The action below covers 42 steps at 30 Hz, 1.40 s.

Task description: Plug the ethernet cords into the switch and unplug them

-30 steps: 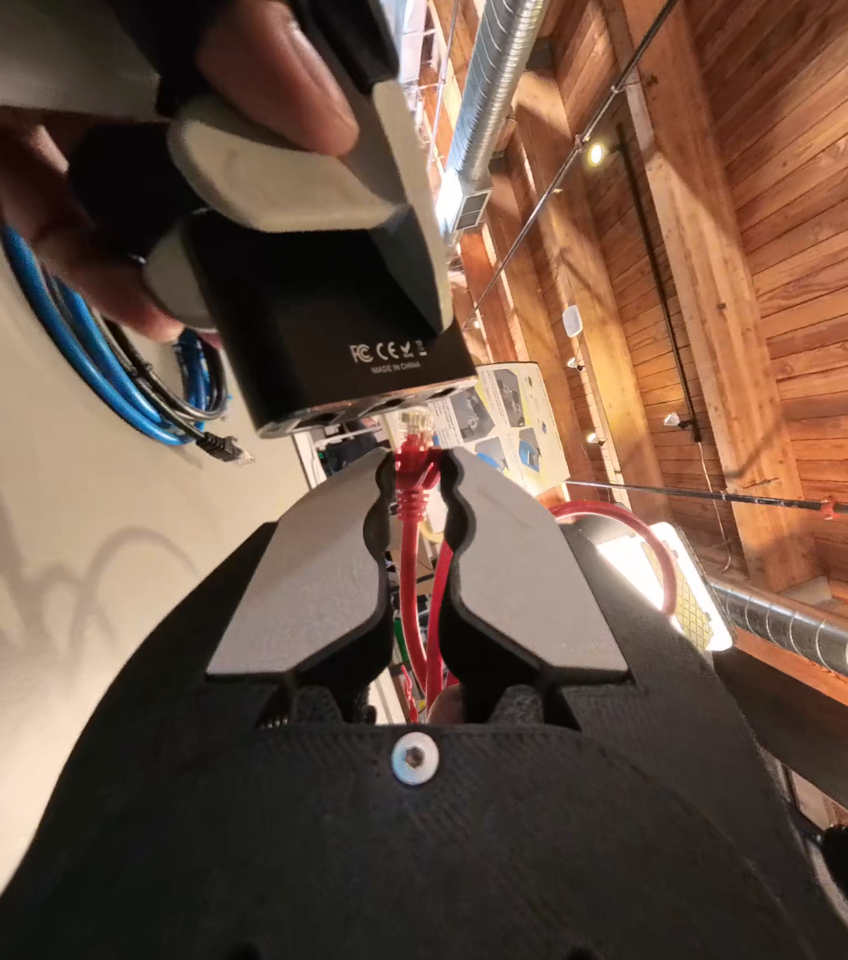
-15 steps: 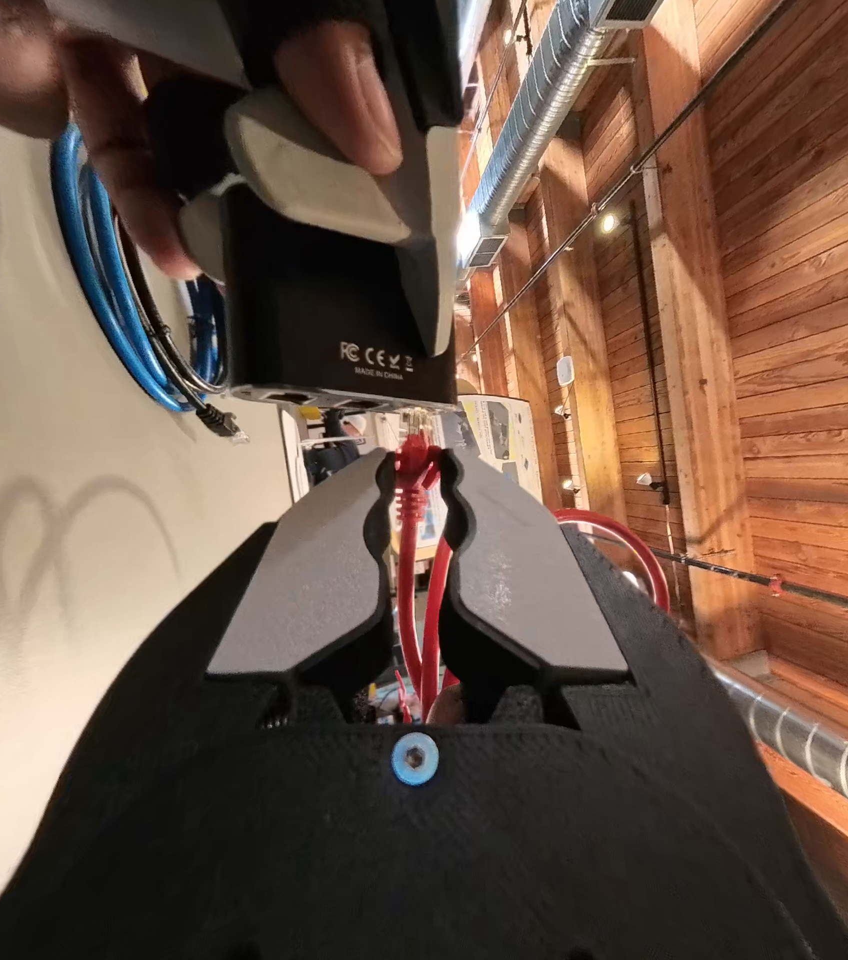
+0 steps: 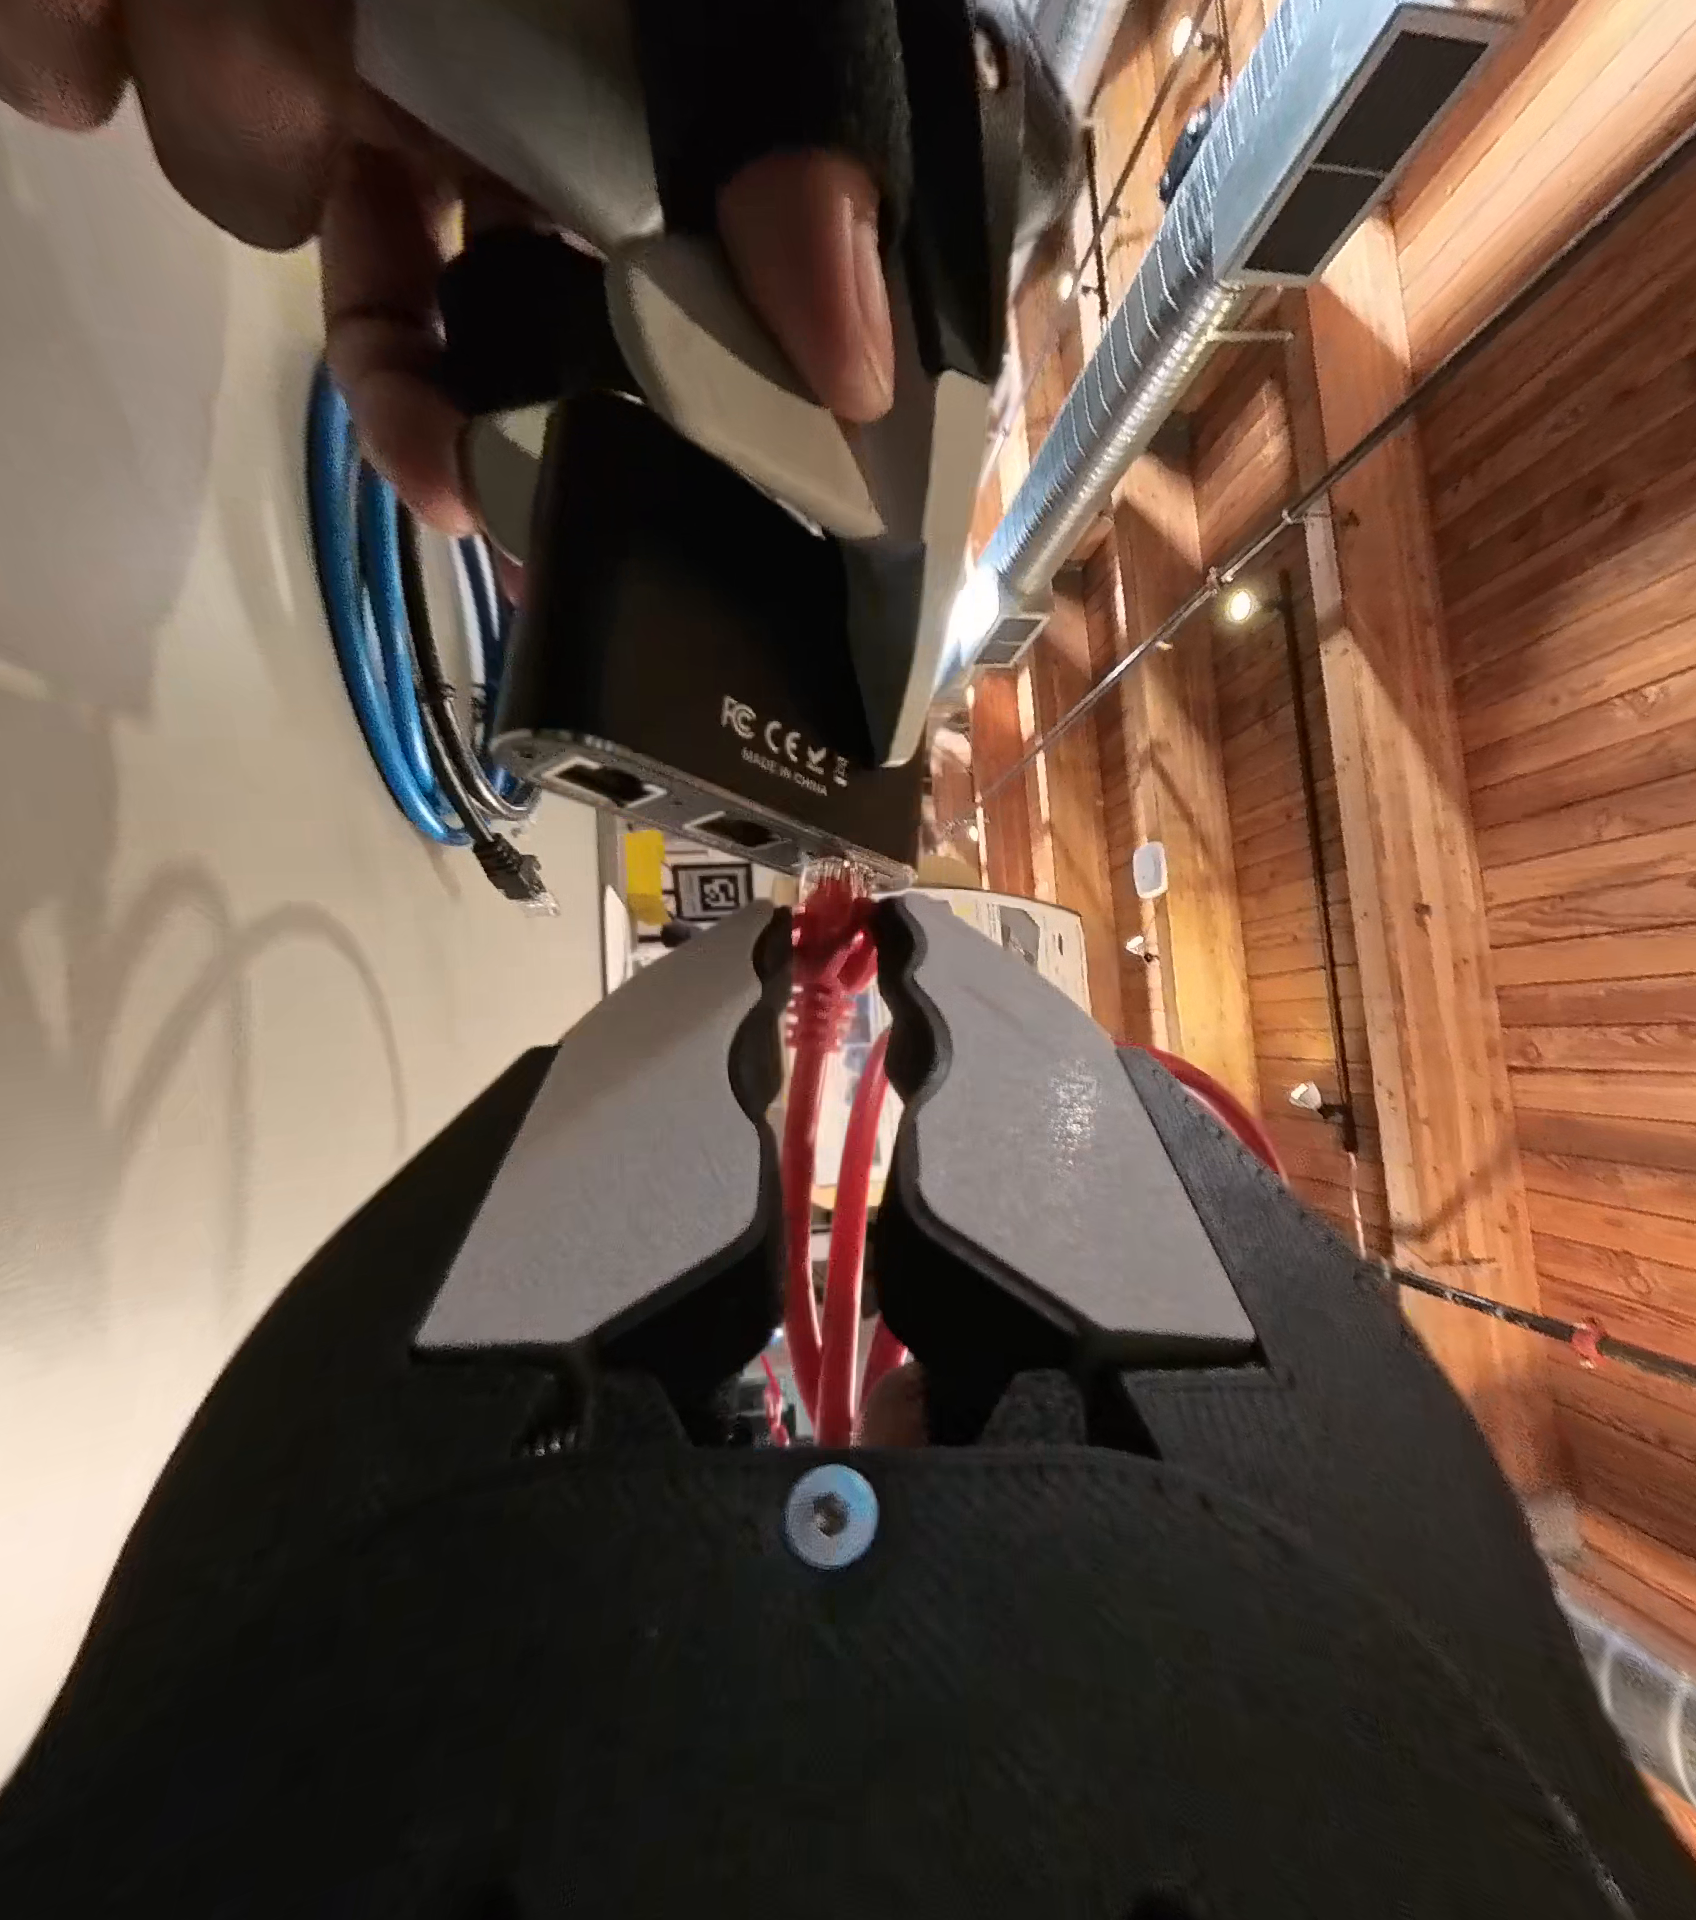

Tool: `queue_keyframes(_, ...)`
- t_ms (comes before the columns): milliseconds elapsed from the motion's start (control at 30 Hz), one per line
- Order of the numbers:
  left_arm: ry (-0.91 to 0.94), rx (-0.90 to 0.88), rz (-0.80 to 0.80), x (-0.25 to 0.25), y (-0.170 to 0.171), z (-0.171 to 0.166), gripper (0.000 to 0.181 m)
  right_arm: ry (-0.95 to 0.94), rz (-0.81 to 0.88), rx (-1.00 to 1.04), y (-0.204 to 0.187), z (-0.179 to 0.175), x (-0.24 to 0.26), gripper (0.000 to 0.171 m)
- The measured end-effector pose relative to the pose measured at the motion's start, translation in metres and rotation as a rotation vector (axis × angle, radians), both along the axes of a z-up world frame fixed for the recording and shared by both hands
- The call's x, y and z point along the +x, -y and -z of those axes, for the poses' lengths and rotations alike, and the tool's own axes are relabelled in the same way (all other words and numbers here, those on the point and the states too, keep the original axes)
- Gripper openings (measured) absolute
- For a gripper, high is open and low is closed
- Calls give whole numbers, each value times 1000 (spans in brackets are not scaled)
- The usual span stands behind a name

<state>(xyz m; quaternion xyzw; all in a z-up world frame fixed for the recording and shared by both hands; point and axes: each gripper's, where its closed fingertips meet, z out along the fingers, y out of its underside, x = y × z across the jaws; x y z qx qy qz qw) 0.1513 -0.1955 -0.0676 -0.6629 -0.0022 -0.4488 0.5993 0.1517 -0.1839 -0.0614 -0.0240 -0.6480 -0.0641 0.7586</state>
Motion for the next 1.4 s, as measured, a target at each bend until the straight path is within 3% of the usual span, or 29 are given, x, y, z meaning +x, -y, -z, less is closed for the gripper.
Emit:
queue_keyframes(267,-63,-24,55,13,2,6,26,35,-47,-18,4,3,7,13)
queue_keyframes(433,-67,-37,-1,10,-5,7,26,26,-25,-71,-4,4,3,15)
queue_keyframes(667,-68,-47,-25,7,-7,8,25,53,147,-111,-28,10,-5,36)
queue_keyframes(867,-57,-39,-28,5,-6,7,26,49,164,-62,-32,13,-4,24)
queue_keyframes(1200,-31,-18,-65,-4,-6,3,26,-2,145,-48,-29,7,1,29)
queue_keyframes(1233,-27,-16,-68,-5,-6,3,26,4,145,-47,-29,8,2,21)
queue_keyframes(1400,-48,-31,-49,-4,-5,6,26,17,141,-46,-28,7,3,16)
